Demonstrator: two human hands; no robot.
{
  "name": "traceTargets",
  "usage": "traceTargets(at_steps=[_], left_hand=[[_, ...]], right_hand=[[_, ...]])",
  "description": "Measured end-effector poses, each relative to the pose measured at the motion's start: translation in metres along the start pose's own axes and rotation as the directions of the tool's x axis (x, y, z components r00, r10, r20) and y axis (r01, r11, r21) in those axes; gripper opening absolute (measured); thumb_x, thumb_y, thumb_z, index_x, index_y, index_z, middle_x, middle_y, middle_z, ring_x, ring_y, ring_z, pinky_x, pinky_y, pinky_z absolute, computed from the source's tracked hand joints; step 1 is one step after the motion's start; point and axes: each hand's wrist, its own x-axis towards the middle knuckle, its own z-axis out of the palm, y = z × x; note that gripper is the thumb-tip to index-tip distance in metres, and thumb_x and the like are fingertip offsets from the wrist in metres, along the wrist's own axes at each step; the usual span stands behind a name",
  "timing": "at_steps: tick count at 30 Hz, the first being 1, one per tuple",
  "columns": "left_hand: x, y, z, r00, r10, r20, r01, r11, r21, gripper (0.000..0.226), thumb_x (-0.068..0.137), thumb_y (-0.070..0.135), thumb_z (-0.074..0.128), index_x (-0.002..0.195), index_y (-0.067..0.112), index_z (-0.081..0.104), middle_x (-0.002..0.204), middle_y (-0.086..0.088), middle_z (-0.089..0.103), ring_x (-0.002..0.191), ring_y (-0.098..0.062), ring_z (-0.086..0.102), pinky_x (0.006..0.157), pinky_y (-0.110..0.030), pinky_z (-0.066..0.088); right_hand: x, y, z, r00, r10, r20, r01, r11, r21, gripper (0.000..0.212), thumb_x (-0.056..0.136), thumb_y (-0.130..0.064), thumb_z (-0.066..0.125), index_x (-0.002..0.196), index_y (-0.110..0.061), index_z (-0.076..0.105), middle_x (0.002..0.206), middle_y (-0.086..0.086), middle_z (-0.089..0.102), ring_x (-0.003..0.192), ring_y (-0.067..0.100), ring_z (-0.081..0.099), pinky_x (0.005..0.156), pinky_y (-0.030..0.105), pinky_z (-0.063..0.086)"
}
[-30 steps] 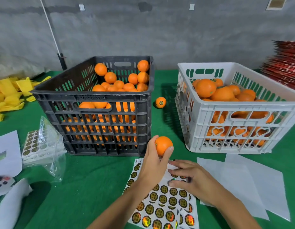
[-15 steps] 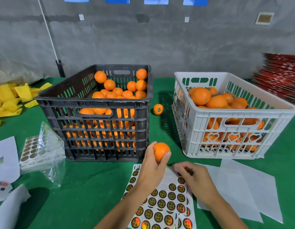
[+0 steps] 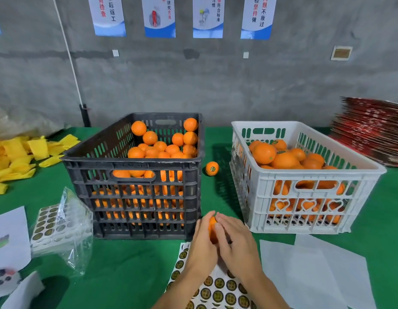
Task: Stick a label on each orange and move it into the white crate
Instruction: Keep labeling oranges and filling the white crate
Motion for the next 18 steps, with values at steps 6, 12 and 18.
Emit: traceTargets(at_steps=[6, 12, 18], left_hand=[[-0.005, 0.021, -0.002, 0.999, 0.044, 0.02, -0.045, 0.998, 0.047, 0.079, 0.091, -0.01, 0.062, 0.129, 0.058, 0.044, 0.141, 0.01, 0.048, 0.126, -0.008, 0.054, 0.096, -0.014, 0.051], [0.021, 0.123, -0.018, 0.932, 0.322, 0.168, -0.335, 0.941, 0.056, 0.074, 0.101, -0.008, 0.051, 0.155, 0.038, 0.031, 0.152, 0.002, 0.048, 0.132, -0.006, 0.055, 0.114, -0.022, 0.043], [0.064, 0.236, -0.039, 0.719, 0.654, 0.235, -0.692, 0.638, 0.338, 0.05, 0.101, 0.01, 0.059, 0.143, 0.032, 0.045, 0.146, 0.021, 0.036, 0.106, 0.001, 0.063, 0.089, -0.019, 0.055]], right_hand=[[0.014, -0.008, -0.018, 0.97, 0.195, 0.147, -0.187, 0.98, -0.066, 0.075, 0.091, -0.063, 0.063, 0.156, -0.033, 0.04, 0.156, -0.014, 0.045, 0.14, 0.008, 0.047, 0.114, 0.024, 0.04], [0.08, -0.033, -0.076, 1.0, 0.013, -0.009, -0.014, 0.992, -0.122, 0.077, 0.093, -0.045, 0.071, 0.157, -0.019, 0.037, 0.157, 0.0, 0.047, 0.142, 0.017, 0.046, 0.113, 0.034, 0.045], [0.158, -0.035, -0.153, 0.961, -0.057, -0.27, -0.071, 0.894, -0.442, 0.063, 0.106, -0.035, 0.052, 0.158, -0.005, 0.033, 0.165, 0.016, 0.03, 0.152, 0.031, 0.032, 0.121, 0.041, 0.032]])
